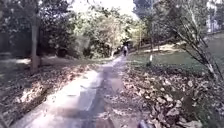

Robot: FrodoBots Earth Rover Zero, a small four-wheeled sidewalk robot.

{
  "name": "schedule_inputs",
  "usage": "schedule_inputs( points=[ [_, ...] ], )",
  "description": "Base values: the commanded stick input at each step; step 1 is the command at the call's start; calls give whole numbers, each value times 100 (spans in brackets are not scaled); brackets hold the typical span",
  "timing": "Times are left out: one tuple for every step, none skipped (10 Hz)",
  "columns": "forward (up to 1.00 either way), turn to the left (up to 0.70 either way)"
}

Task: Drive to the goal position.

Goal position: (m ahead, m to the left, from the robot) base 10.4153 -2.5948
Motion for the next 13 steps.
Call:
schedule_inputs(
  points=[
    [50, 0],
    [50, 0],
    [50, 0],
    [50, 0],
    [50, 0],
    [50, 0],
    [50, 0],
    [50, -5],
    [50, -38],
    [50, -50],
    [50, -49],
    [50, -44],
    [50, 0]
  ],
)
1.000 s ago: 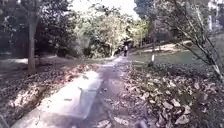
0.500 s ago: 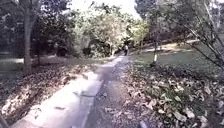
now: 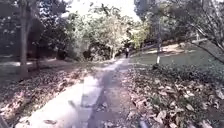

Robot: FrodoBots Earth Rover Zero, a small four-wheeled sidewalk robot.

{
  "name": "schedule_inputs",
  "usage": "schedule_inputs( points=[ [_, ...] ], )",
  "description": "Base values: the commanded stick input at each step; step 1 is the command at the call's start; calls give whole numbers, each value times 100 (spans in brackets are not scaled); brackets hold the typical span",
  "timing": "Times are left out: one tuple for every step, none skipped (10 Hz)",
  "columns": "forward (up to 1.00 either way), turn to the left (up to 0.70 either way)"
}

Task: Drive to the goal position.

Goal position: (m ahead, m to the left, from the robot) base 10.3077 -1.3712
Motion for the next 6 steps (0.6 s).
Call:
schedule_inputs(
  points=[
    [50, 0],
    [50, 0],
    [50, 0],
    [50, 0],
    [50, 0],
    [50, 0]
  ],
)
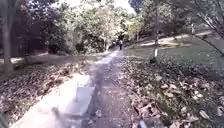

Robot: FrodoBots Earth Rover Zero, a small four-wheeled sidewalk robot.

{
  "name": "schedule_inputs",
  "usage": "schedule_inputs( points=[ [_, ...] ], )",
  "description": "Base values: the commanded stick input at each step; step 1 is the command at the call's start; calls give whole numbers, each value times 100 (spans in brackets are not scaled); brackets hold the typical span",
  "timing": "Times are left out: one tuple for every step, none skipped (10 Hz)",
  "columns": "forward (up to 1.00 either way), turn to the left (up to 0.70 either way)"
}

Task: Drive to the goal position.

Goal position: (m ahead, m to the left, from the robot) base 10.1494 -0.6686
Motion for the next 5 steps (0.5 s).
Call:
schedule_inputs(
  points=[
    [50, 0],
    [50, 0],
    [50, 0],
    [50, 0],
    [50, 0]
  ],
)
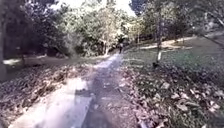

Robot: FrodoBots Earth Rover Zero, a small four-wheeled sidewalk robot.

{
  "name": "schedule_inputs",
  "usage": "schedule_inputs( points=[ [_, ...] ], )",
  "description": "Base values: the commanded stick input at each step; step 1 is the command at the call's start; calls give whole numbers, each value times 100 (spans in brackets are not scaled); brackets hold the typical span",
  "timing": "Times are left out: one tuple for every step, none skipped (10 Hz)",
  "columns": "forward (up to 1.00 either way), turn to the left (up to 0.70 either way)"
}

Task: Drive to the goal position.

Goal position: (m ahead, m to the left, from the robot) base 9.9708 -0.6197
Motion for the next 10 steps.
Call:
schedule_inputs(
  points=[
    [50, 0],
    [50, 0],
    [50, 0],
    [50, 0],
    [50, 0],
    [50, 0],
    [50, 0],
    [50, 0],
    [50, 0],
    [50, -11]
  ],
)
